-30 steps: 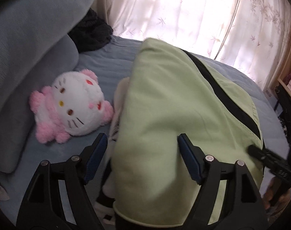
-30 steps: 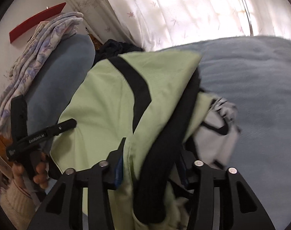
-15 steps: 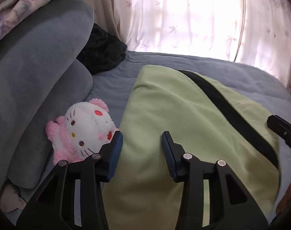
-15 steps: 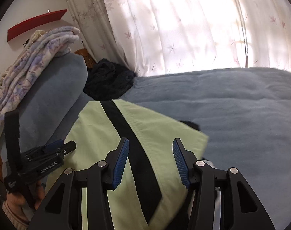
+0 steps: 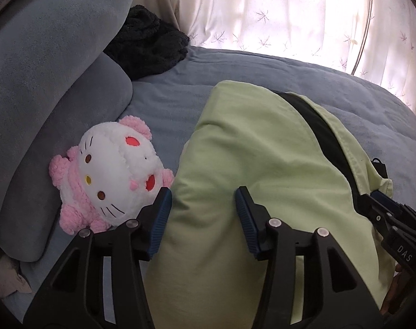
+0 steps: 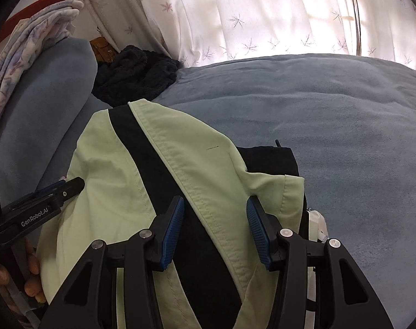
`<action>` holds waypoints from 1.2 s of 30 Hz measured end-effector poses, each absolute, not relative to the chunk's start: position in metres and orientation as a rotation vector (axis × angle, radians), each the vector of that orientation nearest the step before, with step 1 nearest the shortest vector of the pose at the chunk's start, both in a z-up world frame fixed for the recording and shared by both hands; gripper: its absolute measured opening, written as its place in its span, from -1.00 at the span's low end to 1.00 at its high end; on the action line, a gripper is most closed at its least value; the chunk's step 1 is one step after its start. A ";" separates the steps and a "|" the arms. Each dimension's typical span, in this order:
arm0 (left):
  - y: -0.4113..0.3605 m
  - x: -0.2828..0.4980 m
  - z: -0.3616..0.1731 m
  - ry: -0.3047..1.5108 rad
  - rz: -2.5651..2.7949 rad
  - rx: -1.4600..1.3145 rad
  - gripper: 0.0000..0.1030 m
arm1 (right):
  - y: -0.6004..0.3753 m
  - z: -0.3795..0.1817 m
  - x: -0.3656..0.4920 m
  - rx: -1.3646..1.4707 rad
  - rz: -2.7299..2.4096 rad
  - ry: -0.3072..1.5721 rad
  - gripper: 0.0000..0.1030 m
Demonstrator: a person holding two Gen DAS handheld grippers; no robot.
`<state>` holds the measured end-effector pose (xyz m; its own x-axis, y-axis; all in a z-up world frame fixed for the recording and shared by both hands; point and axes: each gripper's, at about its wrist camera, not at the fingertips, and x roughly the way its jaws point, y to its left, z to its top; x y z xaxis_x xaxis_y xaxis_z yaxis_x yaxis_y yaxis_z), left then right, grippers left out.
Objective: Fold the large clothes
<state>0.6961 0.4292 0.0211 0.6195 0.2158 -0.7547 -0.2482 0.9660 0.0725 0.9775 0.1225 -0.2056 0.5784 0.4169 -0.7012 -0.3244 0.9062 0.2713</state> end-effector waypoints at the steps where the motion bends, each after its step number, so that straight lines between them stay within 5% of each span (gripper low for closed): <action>1: 0.425 0.694 0.023 0.854 0.278 -0.034 -0.09 | 0.122 -0.195 0.969 0.107 0.431 0.852 -0.07; 3: 0.421 0.688 0.029 0.833 0.296 -0.030 -0.09 | 0.121 -0.183 0.965 0.094 0.410 0.876 -0.05; 7: 0.410 0.664 0.045 0.802 0.302 -0.058 -0.07 | 0.119 -0.165 0.944 0.081 0.388 0.928 0.33; 23: 0.287 0.464 0.154 0.769 0.153 -0.111 -0.06 | 0.017 -0.075 0.759 0.028 0.518 0.930 0.34; 30: 0.204 0.351 0.210 0.697 0.071 -0.114 0.29 | -0.066 -0.006 0.636 0.031 0.513 0.838 0.61; 36: 0.146 0.265 0.222 0.678 0.012 -0.142 0.33 | -0.128 0.006 0.552 0.034 0.494 0.828 0.62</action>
